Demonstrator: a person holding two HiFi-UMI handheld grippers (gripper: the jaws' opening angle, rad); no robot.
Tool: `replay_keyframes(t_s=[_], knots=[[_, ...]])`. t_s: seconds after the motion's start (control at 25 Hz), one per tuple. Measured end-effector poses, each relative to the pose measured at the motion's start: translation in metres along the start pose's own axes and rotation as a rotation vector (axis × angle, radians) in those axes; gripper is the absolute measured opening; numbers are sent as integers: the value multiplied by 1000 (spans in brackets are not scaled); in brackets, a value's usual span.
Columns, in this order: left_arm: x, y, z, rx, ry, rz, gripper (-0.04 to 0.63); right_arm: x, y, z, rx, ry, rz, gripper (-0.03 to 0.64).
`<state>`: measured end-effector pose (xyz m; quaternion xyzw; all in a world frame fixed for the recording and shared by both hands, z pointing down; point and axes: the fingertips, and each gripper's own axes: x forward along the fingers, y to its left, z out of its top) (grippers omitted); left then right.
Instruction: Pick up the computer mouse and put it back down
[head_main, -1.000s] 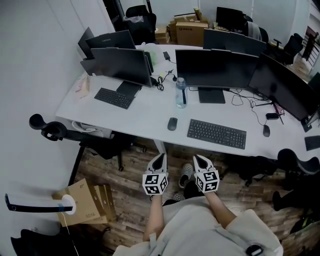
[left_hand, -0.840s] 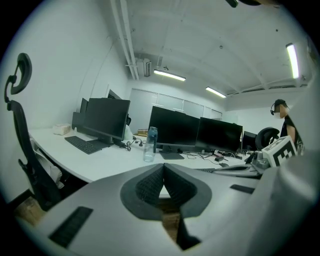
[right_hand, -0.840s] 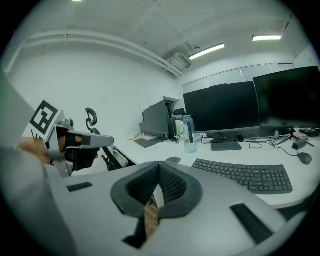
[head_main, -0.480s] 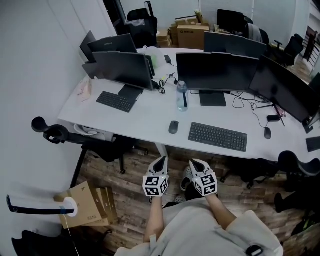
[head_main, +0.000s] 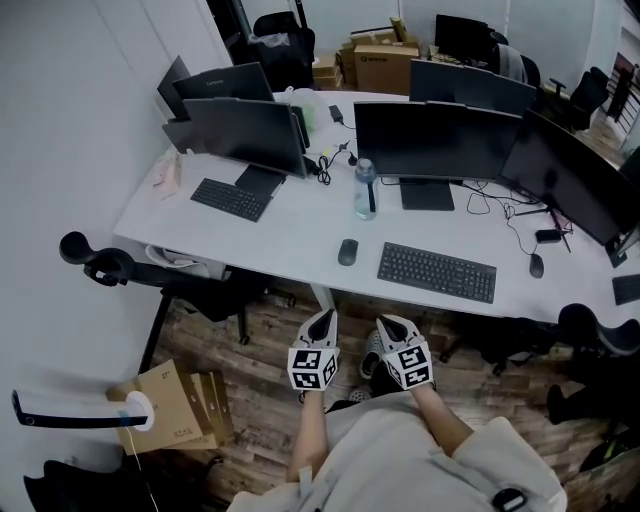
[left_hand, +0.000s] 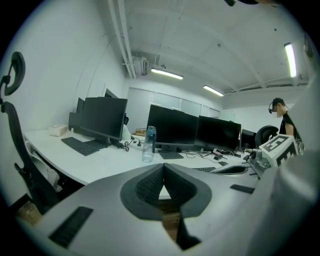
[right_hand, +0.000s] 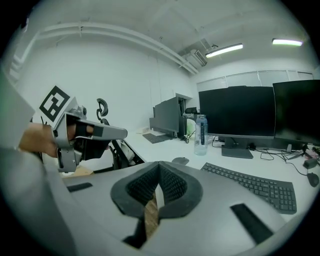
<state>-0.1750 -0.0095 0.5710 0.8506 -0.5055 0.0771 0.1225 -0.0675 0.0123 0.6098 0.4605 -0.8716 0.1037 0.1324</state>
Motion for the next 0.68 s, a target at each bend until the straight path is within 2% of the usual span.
replay_keyframes(t_s=[0.2,0.48,0.68], knots=[[4,7,-7,44,41,18,23,6,1,0,1,15,2,2],[10,20,-9,49,44,69,23,16,0,0,4,22,12,2],[16,22,-9,42,41,78,25,19,-6,0,2,30,8,2]])
